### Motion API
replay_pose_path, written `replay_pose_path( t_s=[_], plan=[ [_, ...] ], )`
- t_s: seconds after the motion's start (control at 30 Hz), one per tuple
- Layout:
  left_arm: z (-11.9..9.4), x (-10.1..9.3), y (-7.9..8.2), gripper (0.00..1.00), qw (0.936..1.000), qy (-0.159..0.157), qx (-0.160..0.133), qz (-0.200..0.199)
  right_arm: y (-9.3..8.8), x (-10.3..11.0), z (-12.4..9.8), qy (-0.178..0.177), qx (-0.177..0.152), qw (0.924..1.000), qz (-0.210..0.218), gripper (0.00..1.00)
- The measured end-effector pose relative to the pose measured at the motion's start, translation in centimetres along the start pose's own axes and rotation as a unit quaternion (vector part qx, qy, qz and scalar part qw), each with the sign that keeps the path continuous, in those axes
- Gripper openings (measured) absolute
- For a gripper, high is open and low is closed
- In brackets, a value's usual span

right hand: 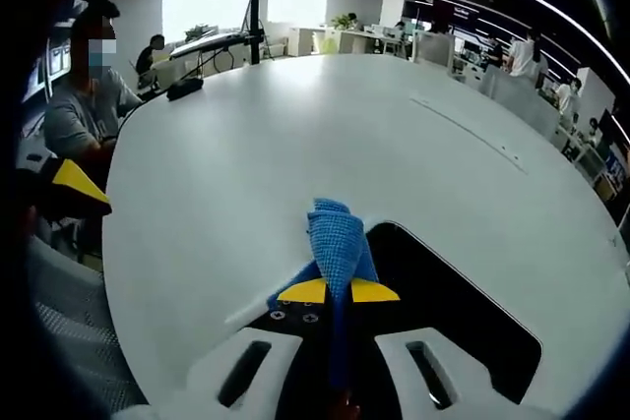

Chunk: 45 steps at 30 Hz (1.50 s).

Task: Wipe the mirror surface with the cleaning cloth until all visible marks leave the cleaned area.

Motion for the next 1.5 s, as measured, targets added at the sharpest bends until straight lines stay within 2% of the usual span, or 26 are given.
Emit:
replay_pose_path(
  t_s=[0.37,0.7,0.83,1.2,1.37,1.5],
  plan=[
    [0.0,-0.1,0.0,0.99,1.0000,-0.002,0.001,0.001,-0.1,0.4,-0.2,-0.004,-0.003,1.0000,-0.007,0.00],
    [0.0,-0.1,-0.1,0.99,1.0000,0.000,0.003,0.004,-0.4,0.0,-0.1,0.003,-0.012,0.9998,-0.018,0.00],
    [0.0,-0.1,-0.1,0.99,1.0000,0.000,0.003,0.005,-0.6,-0.1,-0.4,-0.004,-0.009,0.9996,-0.027,0.00],
    [0.1,-0.2,-0.1,0.98,0.9999,-0.007,0.008,-0.002,-1.5,-1.1,-1.1,-0.013,-0.010,0.9997,-0.018,0.00],
    [0.1,-0.2,0.1,0.98,1.0000,-0.002,0.002,0.004,-2.1,-1.7,-1.6,-0.017,-0.008,0.9997,-0.012,0.00],
    [0.2,-0.1,0.0,0.98,0.9999,-0.001,0.009,0.009,-2.6,-2.1,-1.9,-0.021,-0.007,0.9997,-0.007,0.00]
  ],
)
Point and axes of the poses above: the point that each gripper's makers call its tool centre point, and the gripper's own axes: z roughly forward along the fingers, x roughly to its left, y roughly out of its top, the point moved 8 cm from there along -z, roughly backward along the fingers, and after that the axes turned 8 degrees about -z, right-handed, at the moved point
